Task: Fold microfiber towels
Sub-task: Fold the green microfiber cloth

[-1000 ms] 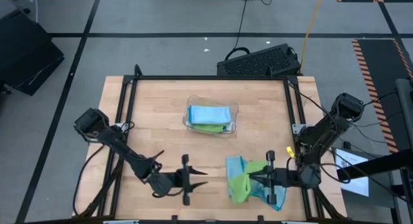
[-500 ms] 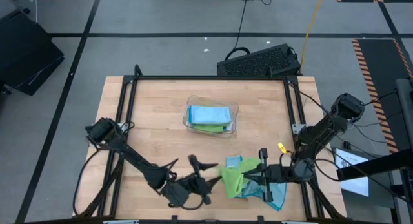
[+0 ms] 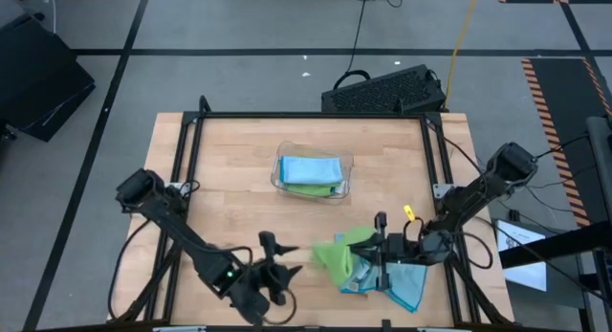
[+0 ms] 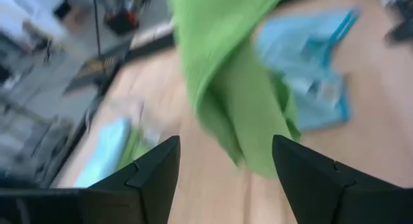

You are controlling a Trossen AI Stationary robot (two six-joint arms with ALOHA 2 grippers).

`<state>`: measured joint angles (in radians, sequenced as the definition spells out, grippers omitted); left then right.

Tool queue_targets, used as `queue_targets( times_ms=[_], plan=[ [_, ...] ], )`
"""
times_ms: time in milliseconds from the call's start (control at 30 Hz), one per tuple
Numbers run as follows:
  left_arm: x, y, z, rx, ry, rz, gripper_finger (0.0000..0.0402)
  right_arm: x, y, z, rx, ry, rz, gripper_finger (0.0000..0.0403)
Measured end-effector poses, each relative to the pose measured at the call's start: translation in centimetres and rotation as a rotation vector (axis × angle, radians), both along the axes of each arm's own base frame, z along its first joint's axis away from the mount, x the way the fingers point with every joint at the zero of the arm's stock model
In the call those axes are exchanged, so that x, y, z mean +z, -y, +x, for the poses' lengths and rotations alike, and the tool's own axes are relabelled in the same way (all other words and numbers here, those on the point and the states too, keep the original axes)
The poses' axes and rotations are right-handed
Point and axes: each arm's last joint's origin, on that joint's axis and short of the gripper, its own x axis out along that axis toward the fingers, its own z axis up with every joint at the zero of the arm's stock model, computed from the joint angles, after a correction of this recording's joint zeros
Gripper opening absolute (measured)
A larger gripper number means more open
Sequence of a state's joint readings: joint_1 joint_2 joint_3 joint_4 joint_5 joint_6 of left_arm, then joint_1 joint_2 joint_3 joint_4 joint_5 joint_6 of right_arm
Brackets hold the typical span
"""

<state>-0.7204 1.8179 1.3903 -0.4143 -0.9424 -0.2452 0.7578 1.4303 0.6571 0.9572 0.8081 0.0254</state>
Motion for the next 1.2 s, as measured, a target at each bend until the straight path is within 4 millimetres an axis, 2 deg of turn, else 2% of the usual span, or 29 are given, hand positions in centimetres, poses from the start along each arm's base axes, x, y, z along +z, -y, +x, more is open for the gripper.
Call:
queue_targets(
  times_ms=[167,333,433,633,867,1200],
  plan=[
    [-2.9,-2.1,-0.1,0.105,-0.050,-0.043,0.0248,-0.7,-0.3,0.3,0.002,-0.008,0.007,0.0006],
    [-5.1,-3.5,1.1,0.021,-0.086,-0.219,0.0248,-0.7,-0.5,0.2,0.013,-0.004,0.009,0.0006],
    [-5.8,-4.3,1.7,-0.012,-0.044,-0.241,0.0248,-0.3,-0.7,0.1,0.053,0.029,0.007,0.0006],
    [-5.9,-5.0,2.5,-0.069,0.016,-0.301,0.0248,-0.1,-1.1,0.0,0.168,0.056,-0.026,0.0006],
    [-5.9,-4.3,2.5,-0.222,-0.005,-0.365,0.0248,-0.1,-1.1,0.0,0.167,0.056,-0.035,0.0006],
    [-6.2,-3.6,2.1,-0.249,-0.025,-0.365,0.0248,0.1,-1.0,-0.1,0.163,0.075,-0.036,0.0006]
  ],
)
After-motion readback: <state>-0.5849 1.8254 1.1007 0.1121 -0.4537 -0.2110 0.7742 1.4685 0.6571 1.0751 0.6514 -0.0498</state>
